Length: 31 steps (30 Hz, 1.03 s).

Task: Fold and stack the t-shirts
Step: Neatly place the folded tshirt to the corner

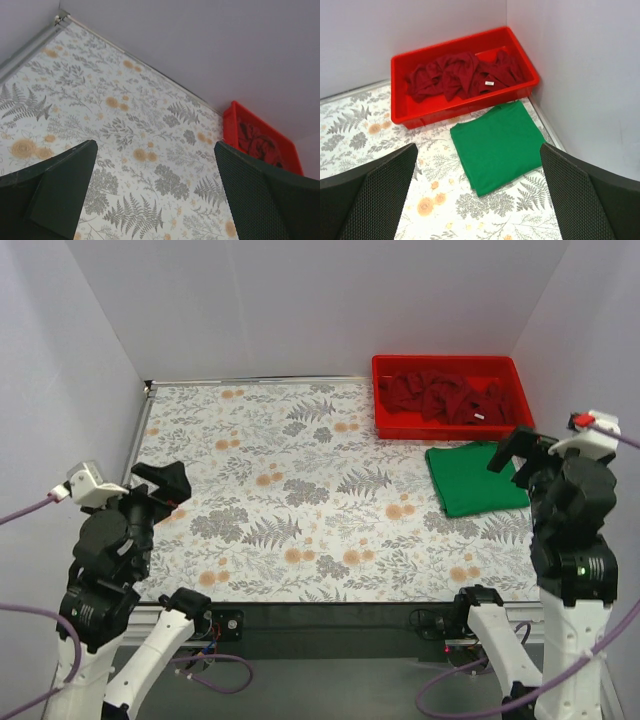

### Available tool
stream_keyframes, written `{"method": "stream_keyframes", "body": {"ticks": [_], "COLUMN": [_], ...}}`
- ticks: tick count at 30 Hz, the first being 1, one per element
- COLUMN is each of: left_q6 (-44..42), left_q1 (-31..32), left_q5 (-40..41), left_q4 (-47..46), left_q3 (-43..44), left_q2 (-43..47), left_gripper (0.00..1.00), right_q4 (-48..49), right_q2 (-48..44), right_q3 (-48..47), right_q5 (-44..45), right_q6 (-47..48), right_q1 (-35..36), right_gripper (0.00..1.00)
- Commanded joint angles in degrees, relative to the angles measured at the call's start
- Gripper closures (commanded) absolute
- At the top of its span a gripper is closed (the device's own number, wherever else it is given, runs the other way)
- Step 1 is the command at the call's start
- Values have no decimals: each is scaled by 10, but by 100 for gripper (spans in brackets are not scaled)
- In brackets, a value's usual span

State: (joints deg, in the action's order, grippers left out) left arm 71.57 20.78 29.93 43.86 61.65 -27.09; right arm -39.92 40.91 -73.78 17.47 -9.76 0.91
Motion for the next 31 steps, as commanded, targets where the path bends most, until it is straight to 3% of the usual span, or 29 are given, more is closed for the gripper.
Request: {"method": "stream_keyframes", "body": {"ticks": [1, 6, 15, 31], "left_q6": [-46, -47, 24, 25], "left_q1": [0, -1, 0, 0], "left_q5": [13, 2, -16, -23], "left_q4": [-23, -53, -81, -97], "left_q3": [-25, -64, -128, -133], "left_q2": [33, 91, 118, 114], "left_gripper": [2, 2, 2, 2], "right_q4": [48, 111, 114, 118], "right_q2": [-85, -197, -204, -218], "right_q3": [71, 143, 159, 168], "right_q5": [28, -31, -84, -100], "right_q6": [17, 62, 72, 76], "right_q1": [7, 7, 7, 9], "right_gripper": [2, 2, 2, 2]}}
